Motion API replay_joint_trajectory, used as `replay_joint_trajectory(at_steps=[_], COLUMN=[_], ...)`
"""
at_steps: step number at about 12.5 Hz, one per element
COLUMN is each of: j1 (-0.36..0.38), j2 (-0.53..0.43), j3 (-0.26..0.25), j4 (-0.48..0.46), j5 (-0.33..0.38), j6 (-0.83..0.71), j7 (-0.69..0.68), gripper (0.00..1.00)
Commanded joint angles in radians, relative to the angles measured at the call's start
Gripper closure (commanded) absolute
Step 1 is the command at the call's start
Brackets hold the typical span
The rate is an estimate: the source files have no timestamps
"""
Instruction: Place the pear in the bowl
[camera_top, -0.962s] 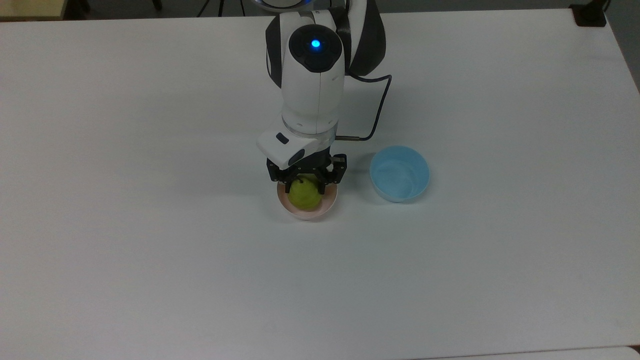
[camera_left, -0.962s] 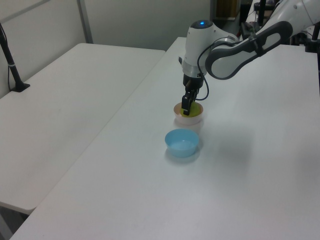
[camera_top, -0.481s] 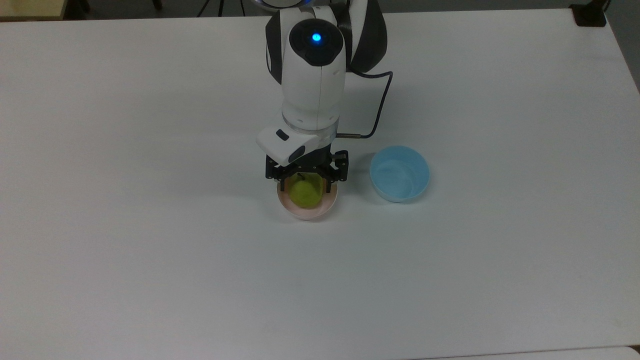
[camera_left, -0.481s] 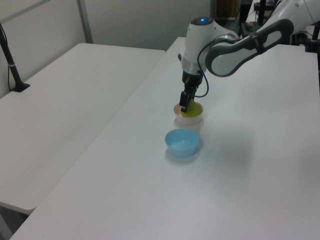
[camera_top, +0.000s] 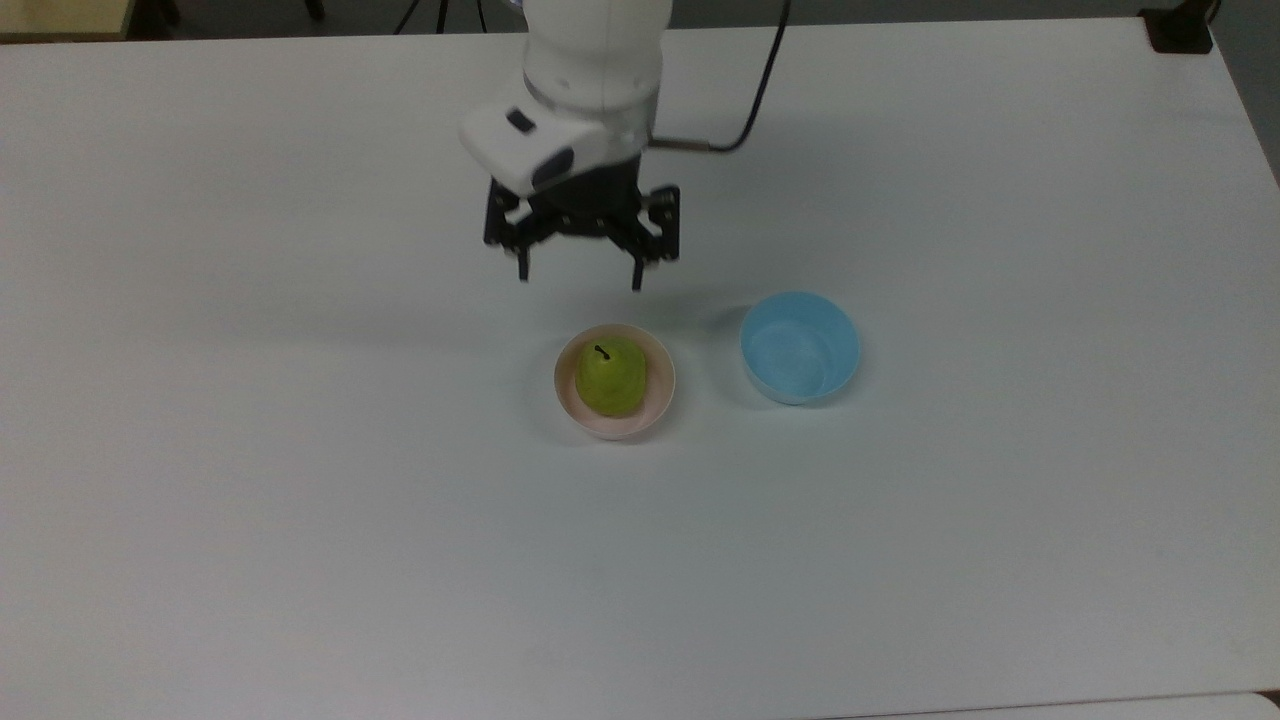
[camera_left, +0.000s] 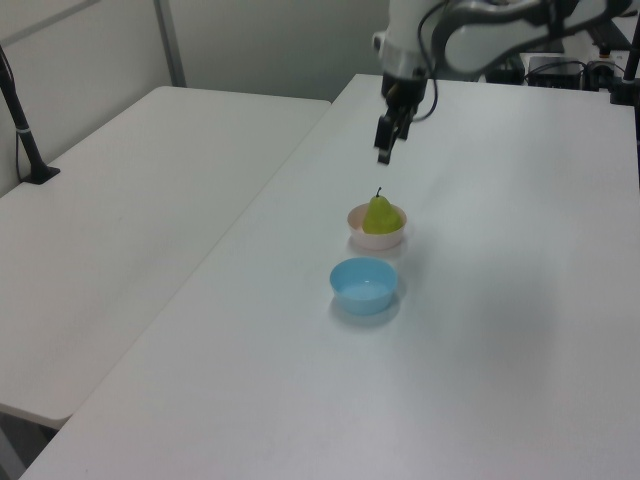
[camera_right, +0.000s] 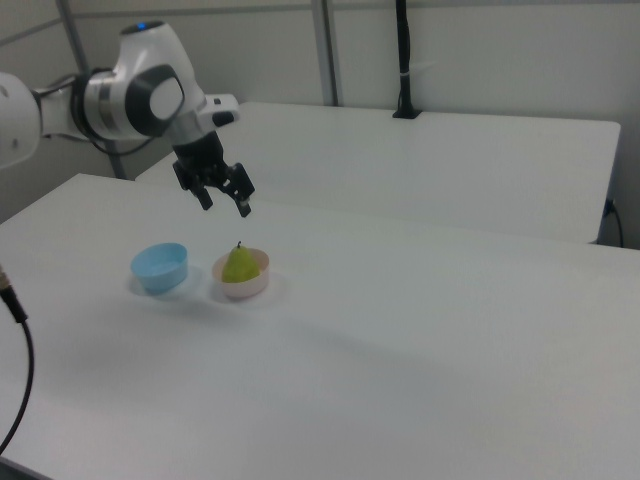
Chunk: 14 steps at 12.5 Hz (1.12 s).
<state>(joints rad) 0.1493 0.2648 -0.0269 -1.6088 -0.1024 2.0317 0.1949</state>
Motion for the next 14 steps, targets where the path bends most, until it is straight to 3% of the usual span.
replay_joint_trajectory(at_steps=[1,6,8,14], j1=[-0.037,-0.071,-0.093,-0.091], j2=[-0.152,-0.266,-0.276,-0.276], j3=[-0.001,0.005,0.004,0.002], j4=[-0.034,-0.036,-0.034,-0.034], j5=[-0.002,0.026,0.061,0.061], j6=[-0.172,-0.356,-0.404,-0.407], j7=[-0.009,-0.067,-0.135,-0.126], gripper=[0.00,0.00,0.00,0.00])
